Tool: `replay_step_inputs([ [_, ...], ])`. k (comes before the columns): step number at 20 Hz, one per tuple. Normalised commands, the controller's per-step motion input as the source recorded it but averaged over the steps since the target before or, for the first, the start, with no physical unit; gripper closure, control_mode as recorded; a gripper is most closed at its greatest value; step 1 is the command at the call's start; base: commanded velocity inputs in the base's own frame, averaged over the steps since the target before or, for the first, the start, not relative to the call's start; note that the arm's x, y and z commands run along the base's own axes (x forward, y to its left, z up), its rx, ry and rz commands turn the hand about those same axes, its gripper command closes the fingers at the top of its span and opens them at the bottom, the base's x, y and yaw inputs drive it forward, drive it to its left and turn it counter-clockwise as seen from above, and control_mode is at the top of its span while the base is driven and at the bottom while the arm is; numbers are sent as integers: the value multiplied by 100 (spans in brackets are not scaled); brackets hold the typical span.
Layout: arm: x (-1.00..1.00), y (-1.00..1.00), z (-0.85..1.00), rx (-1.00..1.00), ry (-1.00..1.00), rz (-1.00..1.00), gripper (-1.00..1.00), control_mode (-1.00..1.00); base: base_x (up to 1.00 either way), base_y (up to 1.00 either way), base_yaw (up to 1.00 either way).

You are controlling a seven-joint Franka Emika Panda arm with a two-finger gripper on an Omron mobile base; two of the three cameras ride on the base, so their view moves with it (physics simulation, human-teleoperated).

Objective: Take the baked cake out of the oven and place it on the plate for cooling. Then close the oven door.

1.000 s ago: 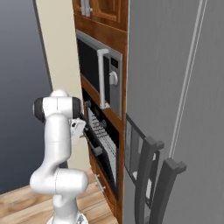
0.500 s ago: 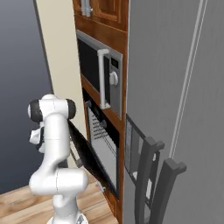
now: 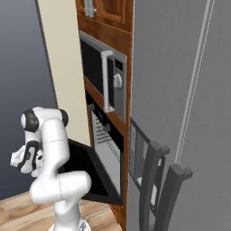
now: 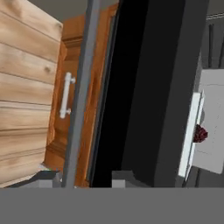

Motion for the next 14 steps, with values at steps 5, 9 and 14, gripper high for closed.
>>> replay_step_inputs([
  [5,-89,4,67,12,-3,0,-100,-100,0,0,0],
  [9,-77,0,71,15,0,0,-100,-100,0,0,0],
  [14,-5,-24,55,6,0,-2,-100,-100,0,0,0],
])
